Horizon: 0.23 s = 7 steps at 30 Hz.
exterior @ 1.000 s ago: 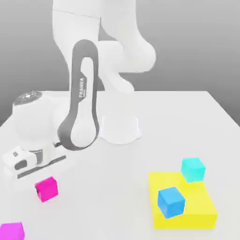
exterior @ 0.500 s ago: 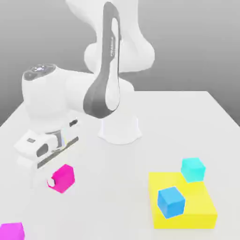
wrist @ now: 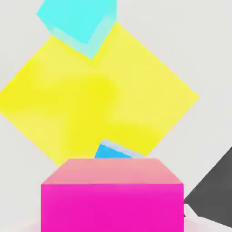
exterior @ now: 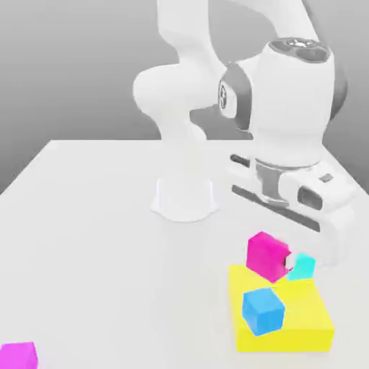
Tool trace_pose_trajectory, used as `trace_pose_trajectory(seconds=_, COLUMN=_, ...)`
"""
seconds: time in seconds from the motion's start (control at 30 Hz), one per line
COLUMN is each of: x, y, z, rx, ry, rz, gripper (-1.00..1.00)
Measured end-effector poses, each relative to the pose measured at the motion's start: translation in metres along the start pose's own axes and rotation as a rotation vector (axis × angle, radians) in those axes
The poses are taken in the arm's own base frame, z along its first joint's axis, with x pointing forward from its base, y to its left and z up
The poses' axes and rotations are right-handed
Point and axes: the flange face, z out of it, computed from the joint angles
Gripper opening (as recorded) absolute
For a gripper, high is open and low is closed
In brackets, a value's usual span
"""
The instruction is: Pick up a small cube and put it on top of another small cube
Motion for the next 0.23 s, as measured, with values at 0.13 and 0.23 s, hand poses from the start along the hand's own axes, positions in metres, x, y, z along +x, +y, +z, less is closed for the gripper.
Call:
trace_pose_trajectory(seconds=0.13, x=-0.003, y=0.000, z=0.036, rx=0.000, ry=-0.003, rz=0.003, gripper=1.00)
trace_pose_trajectory(seconds=0.23, x=-0.003, y=0.000, z=0.036, rx=0.000, ry=-0.003, rz=0.003, gripper=1.00)
